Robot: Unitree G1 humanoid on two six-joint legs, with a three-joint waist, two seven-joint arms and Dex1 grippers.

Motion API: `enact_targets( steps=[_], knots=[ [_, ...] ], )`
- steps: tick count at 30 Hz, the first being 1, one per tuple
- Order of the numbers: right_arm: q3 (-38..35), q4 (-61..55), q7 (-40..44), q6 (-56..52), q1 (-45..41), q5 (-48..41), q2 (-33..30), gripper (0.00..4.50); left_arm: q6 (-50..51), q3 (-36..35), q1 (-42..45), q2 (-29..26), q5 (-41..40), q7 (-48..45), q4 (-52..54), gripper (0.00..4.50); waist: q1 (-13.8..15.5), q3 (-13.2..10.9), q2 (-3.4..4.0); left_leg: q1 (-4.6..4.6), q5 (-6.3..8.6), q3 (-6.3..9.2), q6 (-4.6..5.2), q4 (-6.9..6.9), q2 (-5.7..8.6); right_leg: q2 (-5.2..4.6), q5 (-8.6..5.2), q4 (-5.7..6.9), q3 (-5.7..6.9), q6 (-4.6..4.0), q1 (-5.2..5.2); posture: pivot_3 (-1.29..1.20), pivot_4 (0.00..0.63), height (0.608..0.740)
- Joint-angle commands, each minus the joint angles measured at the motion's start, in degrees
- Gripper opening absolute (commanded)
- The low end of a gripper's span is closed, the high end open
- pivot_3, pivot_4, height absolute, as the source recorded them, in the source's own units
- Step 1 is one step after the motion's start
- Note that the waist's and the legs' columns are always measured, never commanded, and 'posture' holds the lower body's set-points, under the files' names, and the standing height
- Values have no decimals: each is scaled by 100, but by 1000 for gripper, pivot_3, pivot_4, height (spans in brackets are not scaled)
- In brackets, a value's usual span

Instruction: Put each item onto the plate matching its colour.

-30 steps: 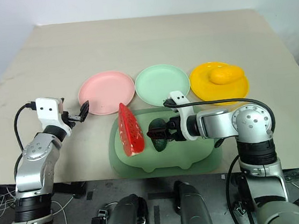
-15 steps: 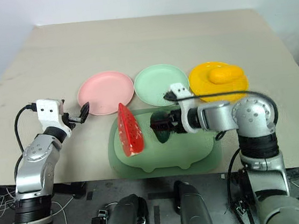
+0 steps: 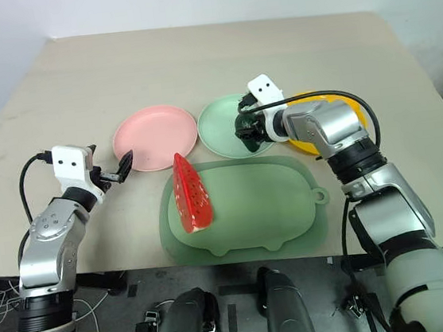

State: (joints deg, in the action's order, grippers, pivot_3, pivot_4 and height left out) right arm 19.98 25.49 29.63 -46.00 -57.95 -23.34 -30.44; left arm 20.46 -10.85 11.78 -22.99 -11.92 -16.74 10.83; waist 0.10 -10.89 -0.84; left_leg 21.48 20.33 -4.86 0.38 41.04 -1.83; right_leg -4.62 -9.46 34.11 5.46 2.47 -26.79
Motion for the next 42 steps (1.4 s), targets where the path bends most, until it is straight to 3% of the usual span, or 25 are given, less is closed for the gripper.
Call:
enact_targets(
  steps=[1, 6, 9, 12, 15, 18, 20, 29, 38, 42],
  knots=[
    [-108, 180, 342, 528, -194, 455, 81, 4457, 6, -121, -80, -25, -89, -9, 433, 4500, 6, 0, 0, 0, 0, 0, 0, 0, -1, -1, 0, 0, 0, 0, 0, 0, 150, 740],
    [-358, -363, 615, 1197, 75, 847, -71, 4457, 590, -120, -130, -123, -278, -50, 899, 4500, 12, -1, 2, 1, 0, 1, 0, 0, -1, -2, 0, 0, 1, 0, 0, 0, 150, 740],
    [-698, -665, 724, 1634, 327, 958, -297, 4457, 1959, 141, 117, -261, -432, 116, 1641, 4500, 33, -2, 2, 2, 0, 5, -1, 0, -1, -2, 0, 0, 2, 0, 1, 0, 150, 740],
    [-999, -849, 855, 1797, 549, 972, -456, 4457, 3640, 317, 641, -56, -740, 533, 2303, 4500, 72, -4, -1, 1, -1, 10, -1, 6, 3, -5, 1, -2, 2, 2, 8, 0, 150, 740],
    [-1260, -943, 877, 1746, 715, 949, -482, 4457, 5219, 573, 1346, 433, -1089, 790, 2860, 4500, 49, -4, -1, -9, 0, 11, -1, 8, 4, -5, 4, -3, 1, 8, 19, 0, 150, 740],
    [-1339, -1024, 829, 1738, 856, 1049, -415, 4457, 6518, 275, 2252, 1640, -1320, 1078, 3066, 4500, 56, -6, -6, -7, -2, 14, -3, 10, 6, -2, 4, -4, 2, 8, 21, 0, 150, 740],
    [-1353, -1089, 801, 1697, 906, 1083, -332, 4457, 7075, 270, 2542, 1772, -1328, 1249, 2943, 4500, 13, -6, -6, -9, -14, 12, -24, 8, 14, 2, 5, -4, 0, 9, 21, 0, 150, 740],
    [-1360, -1116, 735, 1772, 1078, 1318, -47, 4457, 7204, 453, 3061, 812, -3202, 2228, 2071, 4500, -83, -9, -1, -13, -37, 20, -65, -7, 1, 13, -1, 6, -7, -1, 10, 0, 150, 740],
    [-1367, -963, 738, 1817, 1100, 1421, 144, 4457, 7204, 656, 3275, -75, -6968, 4866, 1187, 4500, -69, -10, -3, -12, -38, 24, -67, -2, 6, -5, 1, 9, -10, 1, 12, 0, 150, 740],
    [-1372, -947, 742, 1814, 1082, 1454, 204, 4457, 5810, 1846, 3293, -1450, -9568, 6658, 940, 4500, -86, -12, 0, -15, -41, 23, -74, -3, 4, -5, 1, 12, -13, 0, 10, 0, 150, 740]
  ],
)
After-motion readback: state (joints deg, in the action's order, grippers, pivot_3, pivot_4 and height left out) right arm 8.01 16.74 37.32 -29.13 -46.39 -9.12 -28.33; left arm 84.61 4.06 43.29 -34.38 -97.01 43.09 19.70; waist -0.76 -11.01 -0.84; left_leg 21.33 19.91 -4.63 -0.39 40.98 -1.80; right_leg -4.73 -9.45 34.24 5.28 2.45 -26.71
